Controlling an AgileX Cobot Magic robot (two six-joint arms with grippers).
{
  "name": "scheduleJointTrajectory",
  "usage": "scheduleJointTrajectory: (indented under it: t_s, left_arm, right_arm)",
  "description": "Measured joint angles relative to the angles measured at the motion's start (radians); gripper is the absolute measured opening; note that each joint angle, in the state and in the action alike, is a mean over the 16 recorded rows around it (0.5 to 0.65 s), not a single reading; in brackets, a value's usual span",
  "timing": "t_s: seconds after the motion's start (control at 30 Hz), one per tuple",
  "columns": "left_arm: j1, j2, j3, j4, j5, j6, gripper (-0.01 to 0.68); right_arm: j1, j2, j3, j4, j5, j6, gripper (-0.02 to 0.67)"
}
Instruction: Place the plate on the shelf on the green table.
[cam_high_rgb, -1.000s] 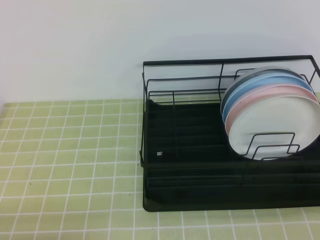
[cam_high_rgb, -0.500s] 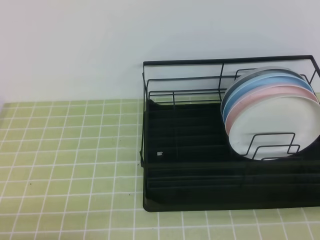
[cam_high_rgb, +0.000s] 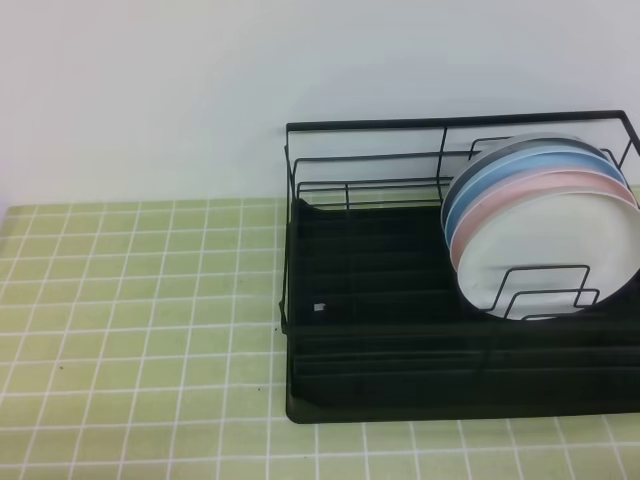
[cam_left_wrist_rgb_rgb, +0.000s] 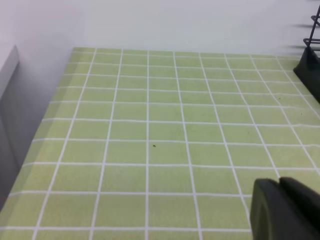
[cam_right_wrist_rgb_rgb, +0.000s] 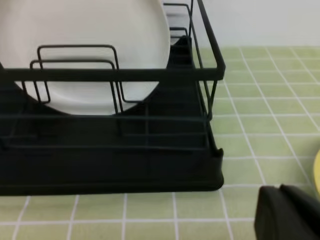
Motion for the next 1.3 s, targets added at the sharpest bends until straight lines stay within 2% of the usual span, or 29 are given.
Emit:
scheduleJointTrajectory:
  t_s: [0.23, 1.3]
  left_arm:
    - [0.000, 0.000, 0.000, 0.000, -0.001, 0.000, -0.002]
    - [0.000, 0.001, 0.000, 0.000, -0.002, 0.000, -0.002]
  right_arm:
    - [0.000, 0.000, 0.000, -0.057, 0.083, 0.086, -0.002]
    - [0.000, 0.000, 0.000, -0.058, 0.084, 0.083, -0.002]
